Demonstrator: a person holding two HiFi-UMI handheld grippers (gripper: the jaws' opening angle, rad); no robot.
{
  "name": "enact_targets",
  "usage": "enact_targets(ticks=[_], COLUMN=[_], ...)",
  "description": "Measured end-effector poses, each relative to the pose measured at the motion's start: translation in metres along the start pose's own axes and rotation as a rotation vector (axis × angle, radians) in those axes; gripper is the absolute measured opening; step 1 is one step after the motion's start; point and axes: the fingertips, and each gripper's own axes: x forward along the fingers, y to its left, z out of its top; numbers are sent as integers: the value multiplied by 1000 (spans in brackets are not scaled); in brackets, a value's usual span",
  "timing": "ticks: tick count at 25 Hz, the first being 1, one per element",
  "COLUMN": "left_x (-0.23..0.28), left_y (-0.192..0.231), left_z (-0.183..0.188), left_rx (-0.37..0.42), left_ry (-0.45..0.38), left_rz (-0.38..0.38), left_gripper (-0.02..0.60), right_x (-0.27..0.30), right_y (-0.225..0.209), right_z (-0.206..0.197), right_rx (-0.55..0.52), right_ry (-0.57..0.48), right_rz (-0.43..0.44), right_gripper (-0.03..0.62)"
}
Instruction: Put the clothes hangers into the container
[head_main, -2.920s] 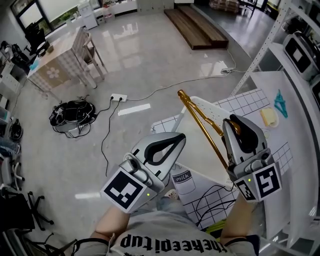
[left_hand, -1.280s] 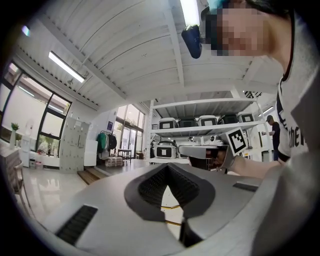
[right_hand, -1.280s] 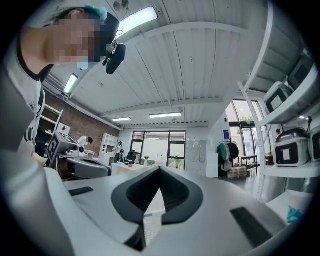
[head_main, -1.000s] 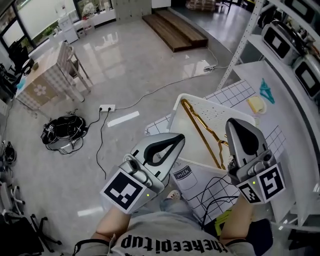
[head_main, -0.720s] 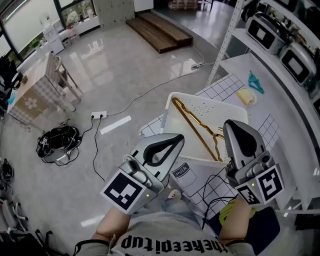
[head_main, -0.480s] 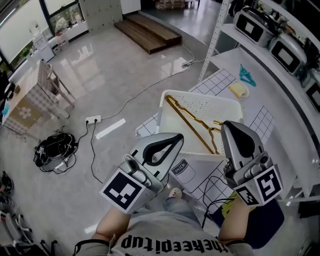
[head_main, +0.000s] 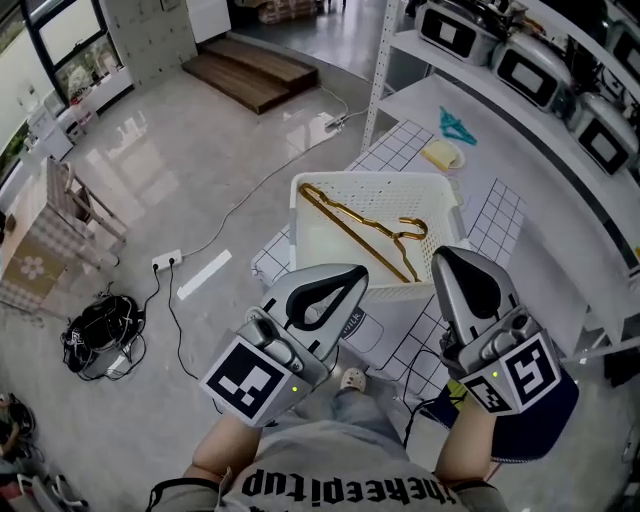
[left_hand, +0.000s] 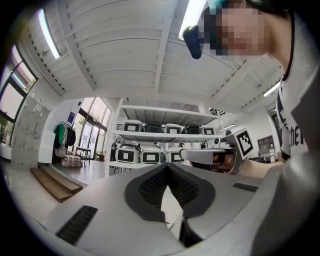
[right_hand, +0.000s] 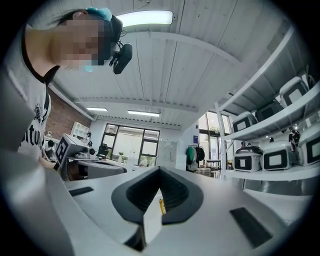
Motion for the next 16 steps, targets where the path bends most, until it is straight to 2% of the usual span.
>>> enact_targets(ticks=[8,16], left_x=[5,-2], left_y=[-25,-41], left_z=[1,-5], left_rx=[-5,-6], left_ry=[-5,-3], left_rz=[-85,-127], left_gripper=[12,12], right_x=[-30,-46], right_y=[8,26], right_z=[-1,-9], right_rx=[13,35], right_ry=[11,16], right_rz=[-67,-90], right_gripper=[-6,-6])
